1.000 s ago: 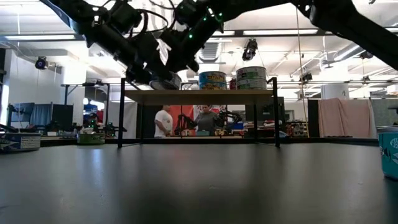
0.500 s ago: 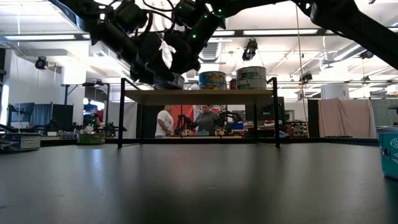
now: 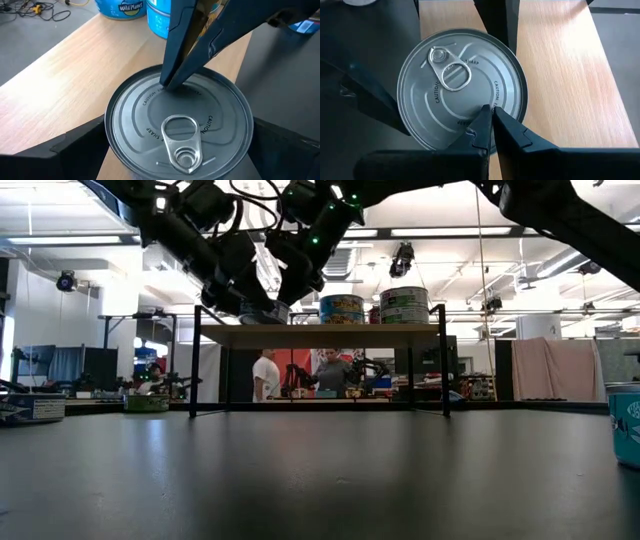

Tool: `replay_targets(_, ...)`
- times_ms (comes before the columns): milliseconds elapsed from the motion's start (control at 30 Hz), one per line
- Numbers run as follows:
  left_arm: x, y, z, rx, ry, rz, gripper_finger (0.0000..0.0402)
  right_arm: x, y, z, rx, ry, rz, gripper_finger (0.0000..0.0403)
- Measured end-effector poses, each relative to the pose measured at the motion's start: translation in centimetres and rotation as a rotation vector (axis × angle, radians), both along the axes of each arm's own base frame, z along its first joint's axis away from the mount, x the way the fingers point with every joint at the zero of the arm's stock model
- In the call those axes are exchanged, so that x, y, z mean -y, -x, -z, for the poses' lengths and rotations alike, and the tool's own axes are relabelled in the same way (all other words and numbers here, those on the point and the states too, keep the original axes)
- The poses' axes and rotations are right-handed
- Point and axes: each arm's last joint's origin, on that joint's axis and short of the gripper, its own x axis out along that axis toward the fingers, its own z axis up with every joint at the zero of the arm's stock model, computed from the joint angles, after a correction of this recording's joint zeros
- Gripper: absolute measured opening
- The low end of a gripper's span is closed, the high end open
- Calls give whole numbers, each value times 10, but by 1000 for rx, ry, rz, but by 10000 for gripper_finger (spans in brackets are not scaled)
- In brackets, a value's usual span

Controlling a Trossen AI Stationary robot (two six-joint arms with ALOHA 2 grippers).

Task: Stack canned seafood by type on shelf
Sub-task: Put the blue tuna can on the shelf

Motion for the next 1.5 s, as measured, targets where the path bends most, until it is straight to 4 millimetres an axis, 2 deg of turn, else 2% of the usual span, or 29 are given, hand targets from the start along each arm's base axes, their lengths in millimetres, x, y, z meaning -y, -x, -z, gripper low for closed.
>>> replay_targets(233,-2,-4,8,-40,26,17,400,-7,7,-17,17,9,-11,12)
replay_targets(367,-3,-5,9,-35,35,20,400,-10,7,-26,82,-24,2,12)
replay_targets(567,-3,-4,9,-53,4,6,400,-17,0,-16,109,-160,-59,12)
replay_targets(800,-2,-1,0,-64,-47,7,400,-17,-3,-2,73,-152,-76,12)
replay_targets(967,-2,0,-7,-72,-63,14,400,-13,0,0,41,-97,-41,12)
replay_targets(1133,-1,0,-4,-85,-29,33,400,-11,1,0,41,-100,-23,12)
replay_targets(1233,-1,-1,-1,-85,-11,43,400,-10,0,-7,78,-113,-12,12)
replay_targets(1433,0,-4,-1,-46,4,96,400,-6,-17,-17,300,-86,-26,12)
replay_targets(1500,0,-4,-1,-47,1,89,400,-7,-18,-16,302,-88,-34,12)
